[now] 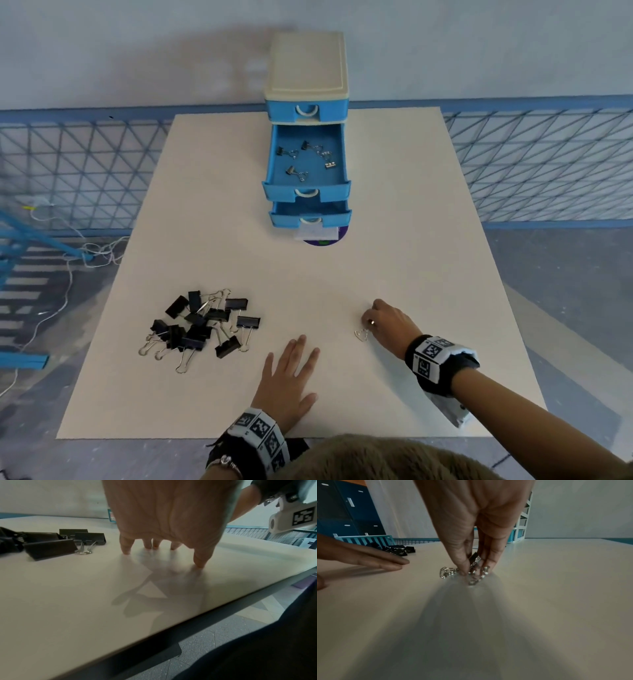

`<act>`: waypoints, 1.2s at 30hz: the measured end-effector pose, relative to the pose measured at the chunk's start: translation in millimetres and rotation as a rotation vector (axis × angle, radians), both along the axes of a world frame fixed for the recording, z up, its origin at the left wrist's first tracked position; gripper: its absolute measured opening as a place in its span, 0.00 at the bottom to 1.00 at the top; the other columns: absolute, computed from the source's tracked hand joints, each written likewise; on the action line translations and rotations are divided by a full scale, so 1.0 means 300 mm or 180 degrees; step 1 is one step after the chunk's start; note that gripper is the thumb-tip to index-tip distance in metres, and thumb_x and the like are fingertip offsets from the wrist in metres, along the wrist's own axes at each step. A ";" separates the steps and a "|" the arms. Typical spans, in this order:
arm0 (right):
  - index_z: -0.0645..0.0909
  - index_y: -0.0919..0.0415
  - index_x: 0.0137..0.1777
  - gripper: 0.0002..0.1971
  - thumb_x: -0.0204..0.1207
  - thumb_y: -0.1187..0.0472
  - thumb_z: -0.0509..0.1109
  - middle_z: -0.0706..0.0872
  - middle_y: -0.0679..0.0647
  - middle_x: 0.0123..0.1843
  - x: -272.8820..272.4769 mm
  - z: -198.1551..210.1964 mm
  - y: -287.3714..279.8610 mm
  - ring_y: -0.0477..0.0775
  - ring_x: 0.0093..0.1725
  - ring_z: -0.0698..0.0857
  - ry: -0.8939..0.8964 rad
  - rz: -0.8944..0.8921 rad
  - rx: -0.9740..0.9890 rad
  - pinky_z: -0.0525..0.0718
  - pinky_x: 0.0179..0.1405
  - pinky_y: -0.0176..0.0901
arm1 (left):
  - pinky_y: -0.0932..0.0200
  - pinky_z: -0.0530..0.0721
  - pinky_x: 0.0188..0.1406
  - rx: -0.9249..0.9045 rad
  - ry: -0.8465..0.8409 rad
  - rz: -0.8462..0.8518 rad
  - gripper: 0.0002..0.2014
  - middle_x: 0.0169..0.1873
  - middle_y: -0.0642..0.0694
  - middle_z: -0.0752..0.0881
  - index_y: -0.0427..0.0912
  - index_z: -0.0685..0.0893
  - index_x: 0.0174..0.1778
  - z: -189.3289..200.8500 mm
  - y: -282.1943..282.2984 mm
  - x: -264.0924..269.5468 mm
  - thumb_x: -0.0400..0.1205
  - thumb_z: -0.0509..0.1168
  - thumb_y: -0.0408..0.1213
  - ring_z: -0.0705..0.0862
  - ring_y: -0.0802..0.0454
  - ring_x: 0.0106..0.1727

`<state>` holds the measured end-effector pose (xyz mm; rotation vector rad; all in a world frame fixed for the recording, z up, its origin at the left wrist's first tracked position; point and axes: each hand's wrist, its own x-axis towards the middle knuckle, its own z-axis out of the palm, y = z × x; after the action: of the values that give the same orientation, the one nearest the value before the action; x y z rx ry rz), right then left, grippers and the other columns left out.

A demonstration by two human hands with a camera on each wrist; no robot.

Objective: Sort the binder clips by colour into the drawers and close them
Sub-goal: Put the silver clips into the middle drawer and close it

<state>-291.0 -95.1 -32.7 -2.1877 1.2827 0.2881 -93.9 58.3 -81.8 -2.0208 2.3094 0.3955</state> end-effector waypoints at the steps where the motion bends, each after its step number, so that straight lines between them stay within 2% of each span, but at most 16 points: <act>1: 0.81 0.64 0.53 0.11 0.79 0.68 0.57 0.78 0.63 0.57 0.001 0.002 -0.006 0.65 0.51 0.83 0.0012 0.0031 0.0008 0.76 0.43 0.48 | 0.46 0.81 0.55 0.0051 -0.0005 -0.0013 0.45 0.81 0.41 0.39 0.47 0.45 0.79 0.003 -0.002 -0.003 0.67 0.50 0.61 0.65 0.48 0.72; 3: 0.81 0.64 0.53 0.11 0.79 0.67 0.57 0.79 0.62 0.57 -0.001 0.005 -0.017 0.65 0.50 0.83 0.0006 0.0072 0.0041 0.75 0.43 0.47 | 0.50 0.81 0.56 0.0239 0.0047 -0.0019 0.45 0.81 0.38 0.51 0.47 0.49 0.79 0.014 -0.008 -0.004 0.66 0.50 0.61 0.72 0.46 0.71; 5: 0.81 0.63 0.53 0.11 0.79 0.67 0.58 0.79 0.61 0.57 -0.004 0.007 -0.029 0.64 0.51 0.83 -0.0032 0.0041 0.0047 0.73 0.42 0.44 | 0.56 0.86 0.53 0.0443 -0.0062 -0.0013 0.41 0.74 0.42 0.70 0.49 0.63 0.76 0.029 -0.012 0.001 0.65 0.50 0.61 0.81 0.48 0.66; 7: 0.82 0.63 0.53 0.10 0.77 0.67 0.60 0.81 0.61 0.57 -0.006 0.007 -0.045 0.64 0.51 0.83 -0.0078 -0.0004 0.0038 0.75 0.45 0.44 | 0.59 0.85 0.51 0.0551 -0.0070 0.0043 0.37 0.68 0.44 0.79 0.50 0.70 0.70 0.044 -0.017 -0.003 0.65 0.49 0.61 0.83 0.50 0.62; 9: 0.82 0.63 0.53 0.10 0.76 0.67 0.61 0.82 0.61 0.56 0.000 0.013 -0.062 0.64 0.52 0.83 -0.0084 -0.0011 0.0033 0.74 0.45 0.43 | 0.58 0.80 0.59 0.0352 0.0002 -0.0037 0.36 0.73 0.43 0.71 0.49 0.68 0.71 0.065 -0.033 0.002 0.67 0.51 0.60 0.78 0.49 0.68; 11: 0.82 0.64 0.52 0.09 0.75 0.67 0.63 0.84 0.61 0.52 0.005 0.018 -0.072 0.63 0.52 0.83 -0.0132 -0.0086 0.0056 0.74 0.45 0.44 | 0.55 0.65 0.72 0.0326 -0.0029 -0.0115 0.35 0.77 0.42 0.49 0.47 0.58 0.77 0.061 -0.038 0.015 0.74 0.54 0.56 0.58 0.47 0.78; 12: 0.82 0.64 0.50 0.08 0.73 0.67 0.65 0.85 0.59 0.49 0.008 0.021 -0.078 0.63 0.50 0.83 -0.0163 -0.0141 0.0109 0.76 0.44 0.44 | 0.55 0.65 0.72 0.0307 -0.0011 -0.0137 0.36 0.78 0.42 0.48 0.48 0.59 0.77 0.058 -0.038 0.018 0.73 0.56 0.57 0.58 0.48 0.78; 14: 0.83 0.63 0.44 0.05 0.69 0.68 0.70 0.83 0.53 0.36 0.008 0.027 -0.093 0.59 0.41 0.83 -0.0326 -0.0346 0.0266 0.79 0.41 0.45 | 0.60 0.81 0.59 0.0475 0.0105 -0.0084 0.40 0.74 0.43 0.67 0.52 0.70 0.70 0.041 -0.038 0.013 0.62 0.59 0.65 0.78 0.50 0.68; 15: 0.83 0.61 0.40 0.04 0.67 0.70 0.71 0.80 0.49 0.31 0.008 0.034 -0.103 0.54 0.35 0.81 -0.0453 -0.0476 0.0364 0.80 0.38 0.43 | 0.61 0.84 0.52 0.0598 0.0096 -0.0063 0.42 0.70 0.45 0.73 0.53 0.72 0.67 0.039 -0.034 0.010 0.57 0.61 0.68 0.82 0.51 0.64; 17: 0.80 0.56 0.35 0.09 0.65 0.71 0.74 0.78 0.48 0.27 0.020 0.069 -0.126 0.40 0.25 0.77 -0.0667 -0.0616 0.0425 0.79 0.32 0.35 | 0.61 0.85 0.50 0.0485 0.0067 -0.0084 0.43 0.68 0.47 0.73 0.54 0.72 0.67 0.027 -0.030 0.009 0.55 0.61 0.68 0.78 0.51 0.65; 19: 0.79 0.54 0.34 0.11 0.63 0.71 0.75 0.78 0.50 0.26 0.059 0.133 -0.161 0.36 0.22 0.77 -0.0895 -0.0565 0.0254 0.73 0.29 0.27 | 0.60 0.85 0.51 0.0466 0.0080 -0.0121 0.42 0.69 0.46 0.69 0.53 0.71 0.68 0.027 -0.030 0.010 0.57 0.59 0.68 0.70 0.50 0.67; 23: 0.83 0.64 0.34 0.05 0.64 0.72 0.76 0.78 0.48 0.26 0.198 0.315 -0.321 0.30 0.22 0.76 -0.1640 -0.0667 -0.0233 0.72 0.29 0.19 | 0.59 0.85 0.51 0.0423 -0.0004 -0.0142 0.42 0.70 0.45 0.69 0.53 0.71 0.68 0.024 -0.029 0.006 0.58 0.59 0.68 0.72 0.50 0.67; 27: 0.83 0.67 0.46 0.11 0.65 0.67 0.78 0.81 0.51 0.33 0.353 0.475 -0.536 0.32 0.25 0.78 -0.2204 -0.1086 -0.0571 0.78 0.29 0.18 | 0.60 0.86 0.50 0.0445 0.0064 -0.0110 0.43 0.68 0.45 0.70 0.53 0.72 0.67 0.041 -0.030 0.002 0.55 0.62 0.69 0.81 0.52 0.62; 30: 0.81 0.64 0.55 0.22 0.62 0.63 0.81 0.83 0.56 0.44 0.418 0.511 -0.638 0.52 0.44 0.84 -0.2241 -0.1284 -0.0466 0.87 0.52 0.44 | 0.60 0.86 0.48 0.0402 0.0002 -0.0143 0.44 0.68 0.44 0.70 0.53 0.72 0.66 0.044 -0.032 0.000 0.54 0.63 0.69 0.84 0.52 0.60; 32: 0.80 0.64 0.58 0.25 0.61 0.61 0.82 0.85 0.61 0.51 0.431 0.503 -0.660 0.58 0.52 0.85 -0.2126 -0.1280 -0.0360 0.86 0.58 0.55 | 0.60 0.86 0.49 0.0384 0.0020 -0.0142 0.44 0.68 0.44 0.70 0.53 0.73 0.66 0.046 -0.033 -0.001 0.53 0.64 0.69 0.84 0.52 0.60; 36: 0.81 0.65 0.56 0.20 0.66 0.59 0.79 0.86 0.63 0.57 0.405 0.451 -0.636 0.53 0.49 0.82 -0.2152 -0.1198 -0.0393 0.83 0.57 0.45 | 0.60 0.85 0.50 0.0309 0.0014 -0.0122 0.43 0.68 0.45 0.70 0.54 0.74 0.65 0.043 -0.031 -0.004 0.53 0.65 0.68 0.83 0.52 0.62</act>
<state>-169.6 -285.7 102.7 -1.8310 1.2810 -0.6397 -95.2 49.2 -68.9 -1.9306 2.2799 0.4999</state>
